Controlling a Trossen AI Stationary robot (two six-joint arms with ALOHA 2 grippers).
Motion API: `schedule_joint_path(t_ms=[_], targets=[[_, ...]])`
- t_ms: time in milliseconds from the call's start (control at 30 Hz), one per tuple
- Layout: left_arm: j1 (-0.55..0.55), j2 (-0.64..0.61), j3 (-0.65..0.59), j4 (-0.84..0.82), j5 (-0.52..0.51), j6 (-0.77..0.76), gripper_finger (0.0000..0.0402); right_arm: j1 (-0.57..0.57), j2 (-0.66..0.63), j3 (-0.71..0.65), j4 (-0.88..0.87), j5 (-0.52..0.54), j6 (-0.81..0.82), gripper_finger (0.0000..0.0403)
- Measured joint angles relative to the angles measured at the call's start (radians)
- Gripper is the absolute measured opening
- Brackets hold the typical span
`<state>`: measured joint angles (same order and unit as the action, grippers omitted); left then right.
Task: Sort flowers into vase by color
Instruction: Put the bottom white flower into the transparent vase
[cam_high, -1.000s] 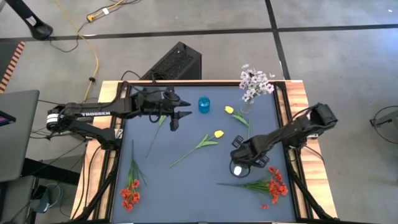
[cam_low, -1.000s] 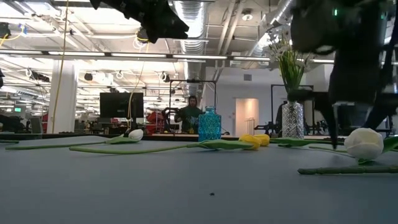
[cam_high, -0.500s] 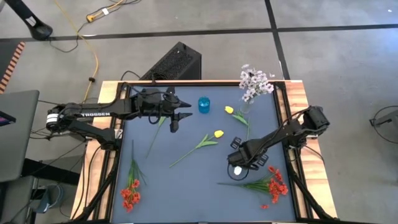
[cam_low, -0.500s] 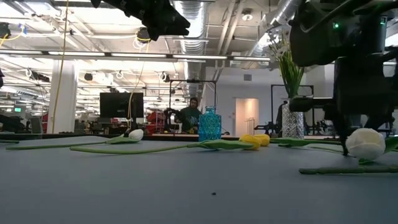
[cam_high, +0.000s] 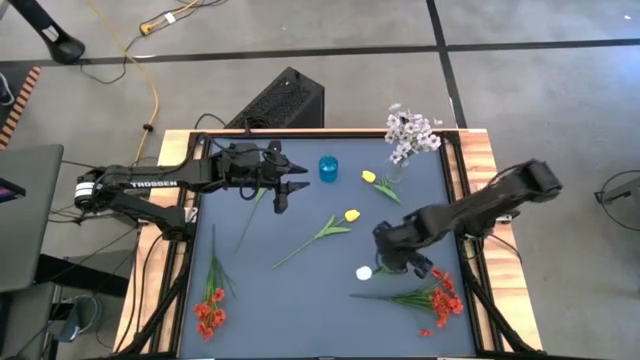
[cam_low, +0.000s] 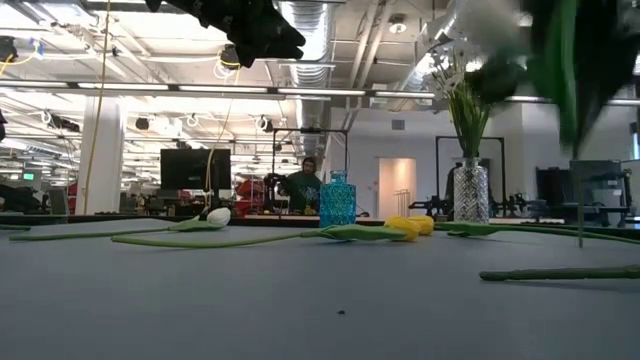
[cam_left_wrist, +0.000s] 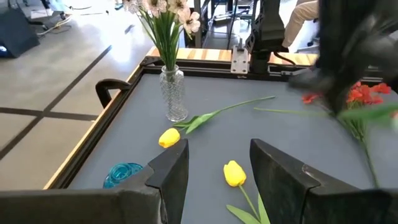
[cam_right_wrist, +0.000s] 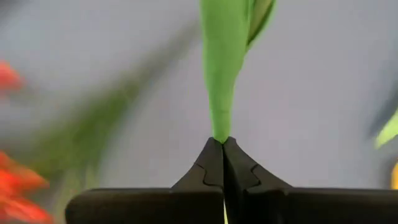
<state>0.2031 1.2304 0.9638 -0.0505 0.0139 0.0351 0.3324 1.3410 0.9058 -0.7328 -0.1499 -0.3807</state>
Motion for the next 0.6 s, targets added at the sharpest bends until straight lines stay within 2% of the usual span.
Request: schedule_joint_path(t_ms=[133, 233, 433, 600], targets=[[0.000, 0.000, 0.000, 0.000, -0.015, 0.011, 0.0160, 0.058, -0.176, 0.001, 0.099, -0.013, 0.113, 0.0014], [0.000, 0.000, 0.000, -0.001, -0.018, 0.013, 0.0160, 0.125, -0.289, 0.001, 0.139, 0.071, 0.149, 0.0014], [-0.002, 0.000, 0.000, -0.002, -0.004, 0.045, 0.0160, 0.234, -0.450, 0.002, 0.178, 0.369, 0.290, 0.0014], [-0.003, 0.000, 0.000, -0.002, 0.005, 0.058, 0.0160, 0.294, -0.536, 0.000, 0.117, 0.682, 0.429, 0.0014]])
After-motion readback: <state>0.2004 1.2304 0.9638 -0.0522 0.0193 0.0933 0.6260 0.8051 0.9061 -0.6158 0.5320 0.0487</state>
